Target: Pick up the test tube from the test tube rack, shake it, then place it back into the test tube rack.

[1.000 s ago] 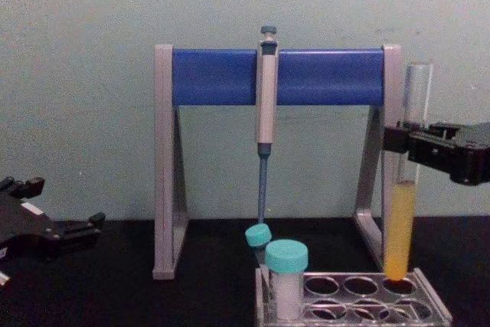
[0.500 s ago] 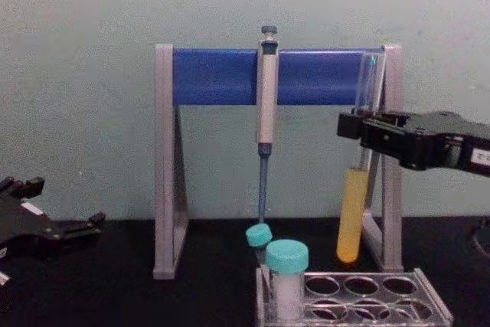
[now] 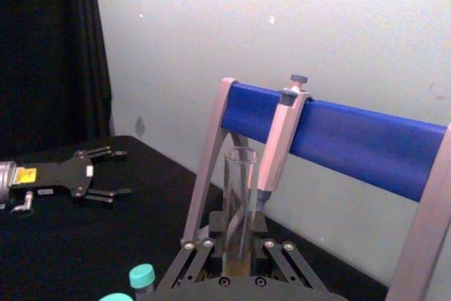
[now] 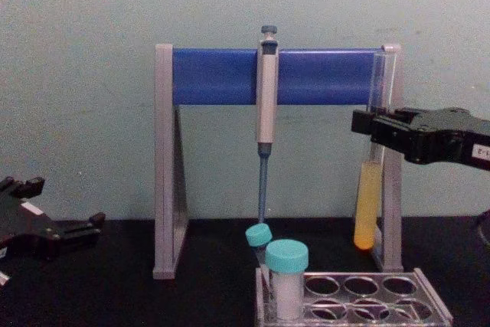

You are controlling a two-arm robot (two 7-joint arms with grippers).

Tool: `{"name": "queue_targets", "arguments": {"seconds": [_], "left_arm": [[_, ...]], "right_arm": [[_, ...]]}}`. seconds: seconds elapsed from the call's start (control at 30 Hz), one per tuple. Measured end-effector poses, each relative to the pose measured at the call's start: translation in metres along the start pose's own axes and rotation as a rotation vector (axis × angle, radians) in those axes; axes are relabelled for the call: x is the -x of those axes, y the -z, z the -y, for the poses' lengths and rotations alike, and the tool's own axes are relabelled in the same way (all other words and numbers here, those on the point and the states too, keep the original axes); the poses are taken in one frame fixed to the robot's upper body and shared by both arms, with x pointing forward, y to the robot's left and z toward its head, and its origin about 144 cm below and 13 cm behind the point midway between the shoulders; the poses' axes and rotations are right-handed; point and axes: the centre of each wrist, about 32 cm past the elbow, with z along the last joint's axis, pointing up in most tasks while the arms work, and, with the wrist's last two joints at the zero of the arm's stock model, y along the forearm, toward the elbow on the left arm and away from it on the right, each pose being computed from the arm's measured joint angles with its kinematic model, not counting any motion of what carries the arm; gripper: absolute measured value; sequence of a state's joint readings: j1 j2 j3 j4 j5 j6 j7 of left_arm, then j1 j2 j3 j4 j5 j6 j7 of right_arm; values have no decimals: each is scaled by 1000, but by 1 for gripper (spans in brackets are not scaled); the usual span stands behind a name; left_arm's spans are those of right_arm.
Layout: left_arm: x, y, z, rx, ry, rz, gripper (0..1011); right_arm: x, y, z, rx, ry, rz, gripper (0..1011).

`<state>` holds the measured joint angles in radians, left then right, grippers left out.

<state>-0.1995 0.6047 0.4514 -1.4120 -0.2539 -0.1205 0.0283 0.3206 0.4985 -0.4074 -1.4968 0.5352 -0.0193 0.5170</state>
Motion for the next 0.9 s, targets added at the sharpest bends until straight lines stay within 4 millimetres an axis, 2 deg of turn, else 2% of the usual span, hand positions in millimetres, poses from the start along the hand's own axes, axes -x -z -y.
{"name": "queue_targets", "arguments": {"seconds": [0.53,0.9], "left_arm": [[0,0,0,0,0,0,1010],[0,0,0,0,0,0,1010]], "right_arm": [[3,-6,16,29,33,30,232],[14,-14,30,73,-44,15,232]]}}
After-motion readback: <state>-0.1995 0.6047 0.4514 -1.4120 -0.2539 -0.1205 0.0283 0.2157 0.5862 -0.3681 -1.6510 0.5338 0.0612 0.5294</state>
